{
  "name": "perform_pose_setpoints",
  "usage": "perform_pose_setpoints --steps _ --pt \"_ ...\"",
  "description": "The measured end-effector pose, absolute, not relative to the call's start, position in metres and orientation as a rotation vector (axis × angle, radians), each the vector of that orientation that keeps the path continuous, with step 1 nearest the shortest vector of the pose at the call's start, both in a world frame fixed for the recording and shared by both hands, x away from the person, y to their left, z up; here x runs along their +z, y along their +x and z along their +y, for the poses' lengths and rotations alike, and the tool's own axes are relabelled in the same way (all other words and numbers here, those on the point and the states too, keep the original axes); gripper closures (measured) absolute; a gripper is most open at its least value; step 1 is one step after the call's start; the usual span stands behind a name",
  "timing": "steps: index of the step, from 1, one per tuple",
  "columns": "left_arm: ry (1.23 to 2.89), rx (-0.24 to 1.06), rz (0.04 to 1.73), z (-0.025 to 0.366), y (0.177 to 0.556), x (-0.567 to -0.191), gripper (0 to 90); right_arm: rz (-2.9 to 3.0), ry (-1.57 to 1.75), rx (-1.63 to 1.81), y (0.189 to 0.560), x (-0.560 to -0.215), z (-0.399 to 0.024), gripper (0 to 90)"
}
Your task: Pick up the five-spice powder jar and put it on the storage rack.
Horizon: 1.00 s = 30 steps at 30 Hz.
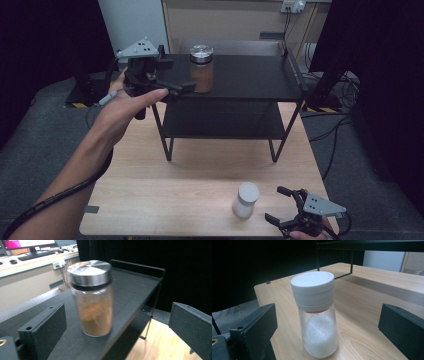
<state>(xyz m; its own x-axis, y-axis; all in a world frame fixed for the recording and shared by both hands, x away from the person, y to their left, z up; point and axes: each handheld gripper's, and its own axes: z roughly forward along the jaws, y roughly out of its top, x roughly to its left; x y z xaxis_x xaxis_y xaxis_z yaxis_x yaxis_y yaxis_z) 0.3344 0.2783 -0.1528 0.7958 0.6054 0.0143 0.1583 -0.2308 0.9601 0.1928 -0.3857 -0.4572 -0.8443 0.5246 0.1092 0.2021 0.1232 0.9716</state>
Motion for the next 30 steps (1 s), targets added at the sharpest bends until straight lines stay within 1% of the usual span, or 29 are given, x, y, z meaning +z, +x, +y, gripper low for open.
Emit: perform_pose_setpoints --steps 9,20,30 --pt "1.811 0.470 0.514 0.272 0.305 -0.169 0.1 2.141 0.715 1.784 0.193 -0.458 -0.387 2.7" --pt "1.786 0.491 0.523 0.275 0.285 -0.203 0.3 2.144 0.711 1.784 0.193 -0.457 -0.386 2.6" --pt "1.808 0.519 0.586 0.277 0.273 -0.250 0.2 2.148 0.706 1.779 0.193 -0.456 -0.386 2.6"
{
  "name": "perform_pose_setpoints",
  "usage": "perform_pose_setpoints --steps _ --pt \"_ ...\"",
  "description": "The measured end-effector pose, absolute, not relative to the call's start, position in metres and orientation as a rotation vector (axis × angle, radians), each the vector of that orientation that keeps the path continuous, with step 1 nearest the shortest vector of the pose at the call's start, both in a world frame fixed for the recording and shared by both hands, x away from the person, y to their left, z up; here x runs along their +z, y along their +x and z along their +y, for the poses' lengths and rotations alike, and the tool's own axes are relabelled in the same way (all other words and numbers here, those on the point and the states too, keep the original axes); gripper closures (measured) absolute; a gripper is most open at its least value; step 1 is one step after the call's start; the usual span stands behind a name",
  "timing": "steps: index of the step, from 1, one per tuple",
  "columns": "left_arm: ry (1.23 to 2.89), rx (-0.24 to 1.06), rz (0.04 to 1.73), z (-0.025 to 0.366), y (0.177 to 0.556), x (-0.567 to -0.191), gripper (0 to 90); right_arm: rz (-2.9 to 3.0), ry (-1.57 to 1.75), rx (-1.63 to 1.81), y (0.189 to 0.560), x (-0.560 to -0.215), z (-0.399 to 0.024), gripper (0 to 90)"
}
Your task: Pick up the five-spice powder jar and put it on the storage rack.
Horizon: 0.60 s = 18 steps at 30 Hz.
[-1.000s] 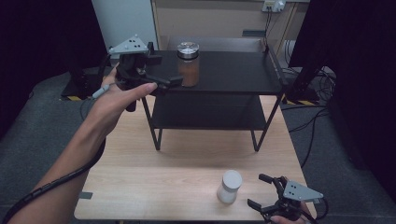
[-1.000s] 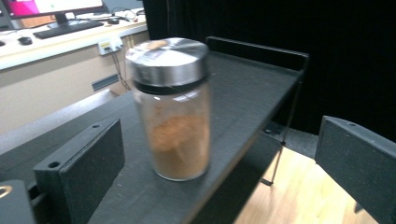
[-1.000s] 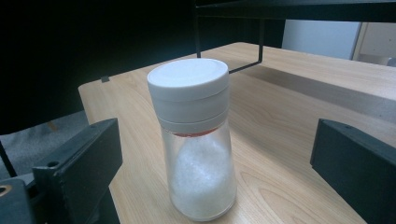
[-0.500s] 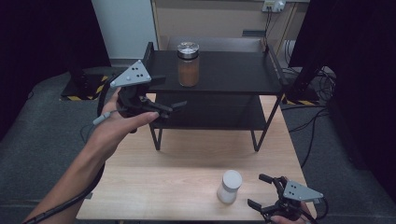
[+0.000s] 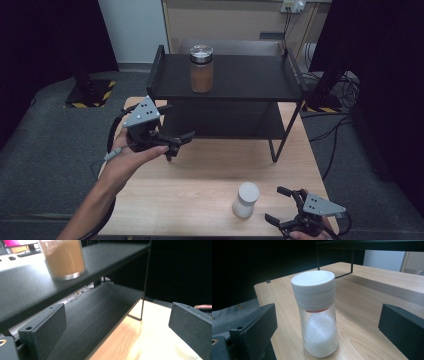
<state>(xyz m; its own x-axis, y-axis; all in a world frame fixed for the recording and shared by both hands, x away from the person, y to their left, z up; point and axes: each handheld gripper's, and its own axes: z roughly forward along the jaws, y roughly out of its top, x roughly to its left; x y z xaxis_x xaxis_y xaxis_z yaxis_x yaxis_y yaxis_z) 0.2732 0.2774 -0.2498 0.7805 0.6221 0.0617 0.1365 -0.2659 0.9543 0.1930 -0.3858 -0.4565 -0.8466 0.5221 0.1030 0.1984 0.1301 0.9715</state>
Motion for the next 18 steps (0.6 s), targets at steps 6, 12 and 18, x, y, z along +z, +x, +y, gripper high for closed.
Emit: perform_pose_setpoints --steps 6,12,18 --pt "1.776 0.474 0.645 0.285 0.270 -0.281 0.4 2.147 0.709 1.779 0.193 -0.456 -0.386 2.6" --pt "1.786 0.480 0.682 0.287 0.265 -0.303 0.7 2.149 0.703 1.774 0.193 -0.455 -0.386 2.6" --pt "1.795 0.479 0.708 0.289 0.263 -0.319 0.7 2.155 0.703 1.772 0.193 -0.455 -0.385 2.6"
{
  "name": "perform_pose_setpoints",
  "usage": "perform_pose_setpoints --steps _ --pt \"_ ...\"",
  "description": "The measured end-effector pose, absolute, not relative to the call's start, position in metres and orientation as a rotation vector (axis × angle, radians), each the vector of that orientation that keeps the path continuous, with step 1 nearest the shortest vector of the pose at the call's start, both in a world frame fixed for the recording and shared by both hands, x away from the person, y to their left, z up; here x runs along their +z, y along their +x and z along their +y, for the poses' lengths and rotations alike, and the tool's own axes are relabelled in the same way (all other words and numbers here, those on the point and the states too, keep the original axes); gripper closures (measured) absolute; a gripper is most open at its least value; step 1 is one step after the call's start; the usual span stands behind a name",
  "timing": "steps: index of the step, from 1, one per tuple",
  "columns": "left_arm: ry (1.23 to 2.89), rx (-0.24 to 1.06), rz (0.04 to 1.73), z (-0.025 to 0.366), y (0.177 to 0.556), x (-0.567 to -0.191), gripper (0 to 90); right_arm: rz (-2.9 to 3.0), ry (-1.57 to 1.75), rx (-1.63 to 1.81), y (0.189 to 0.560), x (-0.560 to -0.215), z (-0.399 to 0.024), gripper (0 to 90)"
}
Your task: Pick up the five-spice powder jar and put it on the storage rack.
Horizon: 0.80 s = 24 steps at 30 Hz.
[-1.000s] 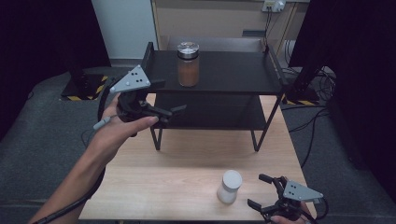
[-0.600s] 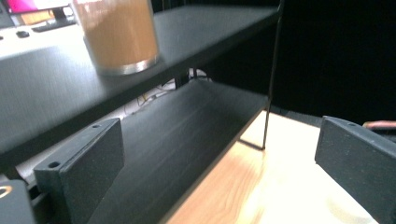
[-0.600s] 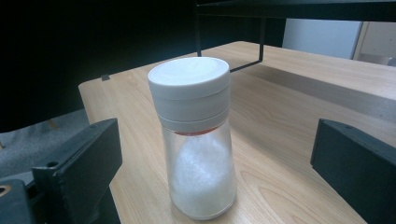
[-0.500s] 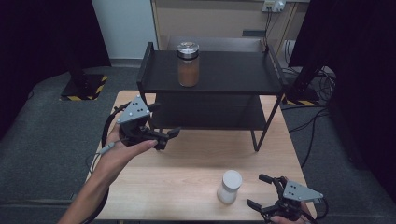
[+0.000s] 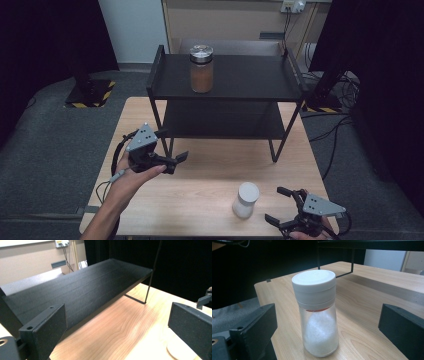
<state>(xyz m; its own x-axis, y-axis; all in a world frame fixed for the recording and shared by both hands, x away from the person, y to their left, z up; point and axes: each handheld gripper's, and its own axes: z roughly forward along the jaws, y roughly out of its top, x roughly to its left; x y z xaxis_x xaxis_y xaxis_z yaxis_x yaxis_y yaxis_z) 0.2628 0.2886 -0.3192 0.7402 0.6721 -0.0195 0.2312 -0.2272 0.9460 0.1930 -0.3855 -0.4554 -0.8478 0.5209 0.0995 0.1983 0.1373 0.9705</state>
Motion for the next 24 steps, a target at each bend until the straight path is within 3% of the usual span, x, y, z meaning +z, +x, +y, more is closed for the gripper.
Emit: perform_pose_setpoints --steps 24 --pt "1.800 0.509 0.866 0.305 0.236 -0.401 1.0 2.166 0.704 1.766 0.193 -0.457 -0.384 2.6"
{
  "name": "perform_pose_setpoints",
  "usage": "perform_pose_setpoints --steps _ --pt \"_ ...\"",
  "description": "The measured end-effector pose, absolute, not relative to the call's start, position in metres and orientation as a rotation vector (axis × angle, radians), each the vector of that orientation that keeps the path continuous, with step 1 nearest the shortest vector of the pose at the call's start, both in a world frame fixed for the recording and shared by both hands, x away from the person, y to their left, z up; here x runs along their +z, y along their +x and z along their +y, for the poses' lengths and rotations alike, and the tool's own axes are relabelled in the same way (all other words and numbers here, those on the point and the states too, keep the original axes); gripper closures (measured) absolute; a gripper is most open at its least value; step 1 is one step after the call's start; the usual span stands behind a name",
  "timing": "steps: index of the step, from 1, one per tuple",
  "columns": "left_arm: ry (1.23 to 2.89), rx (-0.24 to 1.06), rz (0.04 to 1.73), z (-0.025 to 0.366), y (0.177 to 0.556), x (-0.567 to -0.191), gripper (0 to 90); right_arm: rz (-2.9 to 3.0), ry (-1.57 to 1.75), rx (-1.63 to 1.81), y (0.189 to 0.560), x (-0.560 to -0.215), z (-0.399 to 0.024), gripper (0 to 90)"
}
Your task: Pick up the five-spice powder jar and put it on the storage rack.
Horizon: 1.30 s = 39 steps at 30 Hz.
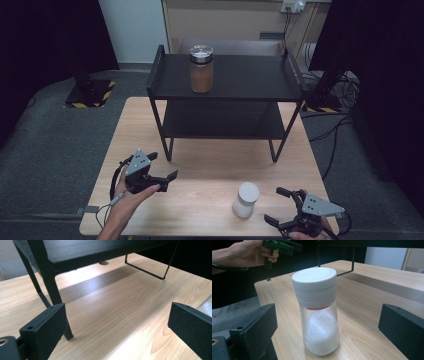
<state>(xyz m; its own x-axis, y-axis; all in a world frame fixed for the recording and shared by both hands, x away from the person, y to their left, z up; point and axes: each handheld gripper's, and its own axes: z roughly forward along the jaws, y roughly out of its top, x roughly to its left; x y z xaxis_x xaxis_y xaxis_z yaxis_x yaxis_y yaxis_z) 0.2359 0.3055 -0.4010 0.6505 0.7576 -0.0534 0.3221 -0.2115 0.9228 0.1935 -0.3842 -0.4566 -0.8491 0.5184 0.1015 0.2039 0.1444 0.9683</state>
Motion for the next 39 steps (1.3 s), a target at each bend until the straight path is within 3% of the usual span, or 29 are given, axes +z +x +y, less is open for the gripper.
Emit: perform_pose_setpoints --steps 20,39 --pt "1.780 0.498 0.888 0.305 0.212 -0.431 1.3 2.183 0.702 1.752 0.194 -0.457 -0.382 2.6" --pt "1.782 0.540 0.887 0.311 0.205 -0.431 1.2 2.196 0.680 1.756 0.194 -0.456 -0.376 2.6"
